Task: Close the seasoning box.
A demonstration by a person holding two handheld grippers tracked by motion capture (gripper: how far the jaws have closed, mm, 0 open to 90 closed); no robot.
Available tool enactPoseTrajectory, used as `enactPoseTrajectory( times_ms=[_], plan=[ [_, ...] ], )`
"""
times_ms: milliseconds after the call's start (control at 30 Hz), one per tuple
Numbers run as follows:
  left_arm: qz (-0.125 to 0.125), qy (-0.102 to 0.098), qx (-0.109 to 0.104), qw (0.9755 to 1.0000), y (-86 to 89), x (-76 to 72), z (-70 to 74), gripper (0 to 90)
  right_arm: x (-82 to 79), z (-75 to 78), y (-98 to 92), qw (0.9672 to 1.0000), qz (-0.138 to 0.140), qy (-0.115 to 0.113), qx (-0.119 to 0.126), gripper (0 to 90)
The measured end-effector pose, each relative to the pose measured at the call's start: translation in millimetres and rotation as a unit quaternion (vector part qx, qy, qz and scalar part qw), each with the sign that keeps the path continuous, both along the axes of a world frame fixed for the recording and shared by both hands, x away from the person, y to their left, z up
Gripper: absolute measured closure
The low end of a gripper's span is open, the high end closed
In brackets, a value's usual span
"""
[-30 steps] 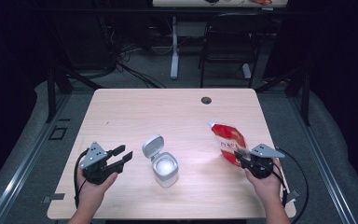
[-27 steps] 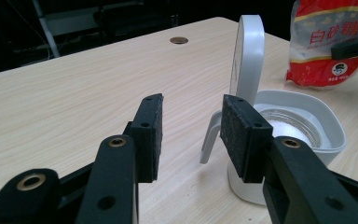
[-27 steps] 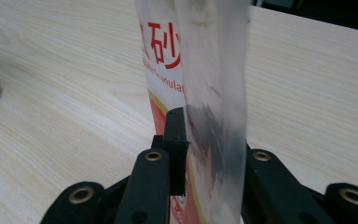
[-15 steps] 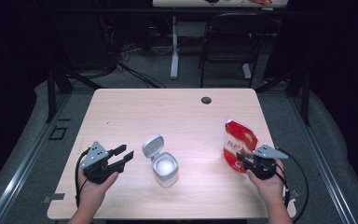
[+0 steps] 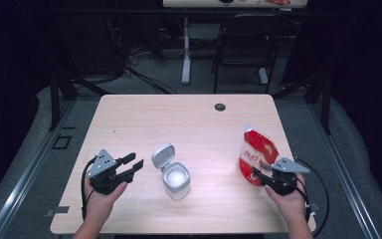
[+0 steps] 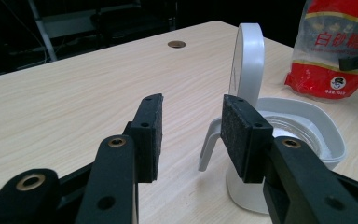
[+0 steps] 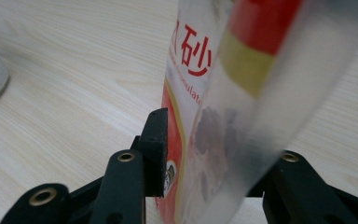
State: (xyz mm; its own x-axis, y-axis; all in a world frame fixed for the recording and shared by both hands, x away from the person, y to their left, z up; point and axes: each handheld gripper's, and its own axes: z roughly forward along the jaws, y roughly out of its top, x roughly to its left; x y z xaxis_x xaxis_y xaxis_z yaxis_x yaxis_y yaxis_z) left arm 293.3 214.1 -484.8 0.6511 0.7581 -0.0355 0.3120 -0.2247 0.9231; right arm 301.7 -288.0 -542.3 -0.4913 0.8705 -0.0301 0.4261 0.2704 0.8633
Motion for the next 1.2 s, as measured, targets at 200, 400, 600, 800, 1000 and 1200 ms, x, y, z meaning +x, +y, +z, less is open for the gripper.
enactPoseTrajectory(
  times_ms=[200, 400, 600, 800, 1000, 1200],
  plan=[
    [0.006, 0.0, 0.002, 1.0, -8.1, 8.3, 0.1, 64.1, -6.0, 0.7, -1.1, 1.0, -0.007, -0.002, -0.002, 55.7],
    [-0.003, -0.004, 0.002, 1.0, -18.4, 13.8, 1.8, 69.0, -9.5, -2.3, 0.0, 0.9999, -0.007, 0.006, -0.004, 52.7],
    [-0.011, 0.003, -0.006, 0.9999, -21.2, 16.7, 0.3, 74.5, -13.4, -3.4, -1.9, 0.9998, -0.017, 0.003, -0.003, 49.3],
    [-0.029, 0.007, 0.002, 0.9996, -26.8, 14.4, -1.4, 80.2, -19.7, -2.9, -3.4, 0.9998, -0.02, 0.002, 0.005, 49.1],
    [-0.041, 0.003, 0.005, 0.9992, -31.8, 11.1, -1.3, 81.1, -28.0, -1.6, -2.7, 0.9998, -0.018, 0.003, 0.0, 48.7],
    [-0.048, 0.002, 0.007, 0.9988, -34.7, 7.3, -2.3, 80.9, -31.0, -1.6, -3.7, 0.9998, -0.017, 0.006, 0.0, 48.5]
  ],
)
